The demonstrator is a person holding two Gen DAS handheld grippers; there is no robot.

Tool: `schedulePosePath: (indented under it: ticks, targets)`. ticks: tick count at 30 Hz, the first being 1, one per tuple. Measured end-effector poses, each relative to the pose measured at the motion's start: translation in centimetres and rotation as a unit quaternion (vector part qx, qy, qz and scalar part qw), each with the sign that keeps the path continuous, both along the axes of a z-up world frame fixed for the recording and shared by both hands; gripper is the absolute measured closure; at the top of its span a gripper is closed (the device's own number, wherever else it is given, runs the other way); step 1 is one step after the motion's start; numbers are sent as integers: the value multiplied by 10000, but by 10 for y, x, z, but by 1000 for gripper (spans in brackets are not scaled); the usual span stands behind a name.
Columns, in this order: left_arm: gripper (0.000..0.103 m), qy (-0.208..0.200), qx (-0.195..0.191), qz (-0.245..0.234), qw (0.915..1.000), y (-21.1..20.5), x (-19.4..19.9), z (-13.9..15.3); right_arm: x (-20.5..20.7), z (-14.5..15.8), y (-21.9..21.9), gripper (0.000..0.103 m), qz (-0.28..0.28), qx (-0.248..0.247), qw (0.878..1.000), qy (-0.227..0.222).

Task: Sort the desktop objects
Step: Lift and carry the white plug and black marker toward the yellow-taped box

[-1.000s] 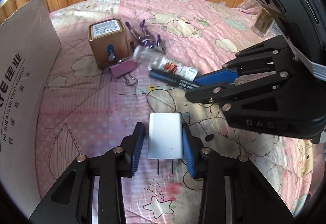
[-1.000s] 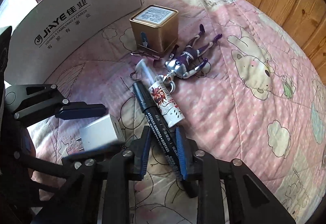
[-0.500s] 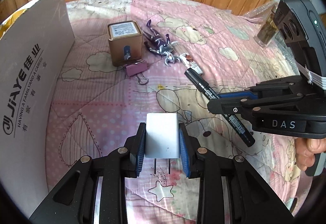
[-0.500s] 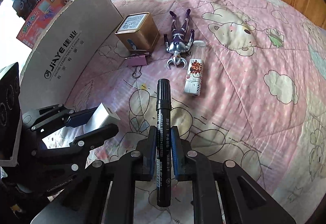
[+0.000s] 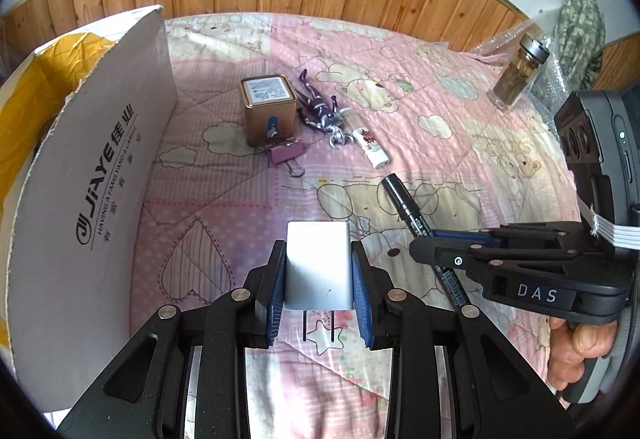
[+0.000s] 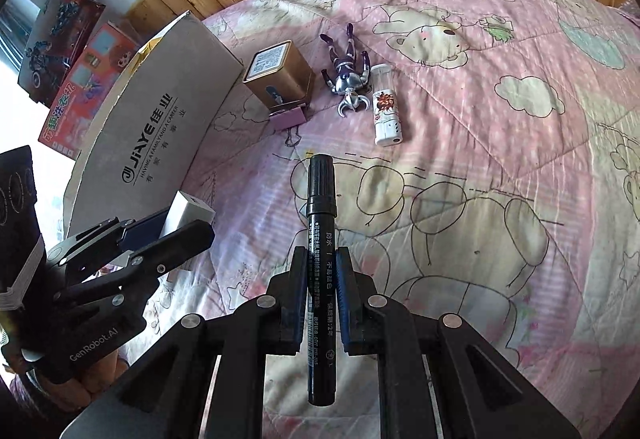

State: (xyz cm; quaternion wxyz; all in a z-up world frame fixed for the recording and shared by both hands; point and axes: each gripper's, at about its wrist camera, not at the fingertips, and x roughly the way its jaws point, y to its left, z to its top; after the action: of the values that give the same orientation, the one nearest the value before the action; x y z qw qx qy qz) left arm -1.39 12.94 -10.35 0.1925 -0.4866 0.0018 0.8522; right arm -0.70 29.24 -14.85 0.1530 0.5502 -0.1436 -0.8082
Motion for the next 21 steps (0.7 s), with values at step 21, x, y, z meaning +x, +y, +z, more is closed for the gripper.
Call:
schedulePosePath:
  ticks: [21]
  targets:
    - [72,135,542,468,9973,-49,41,33,38,43,-56,89,10,-187,9990,407]
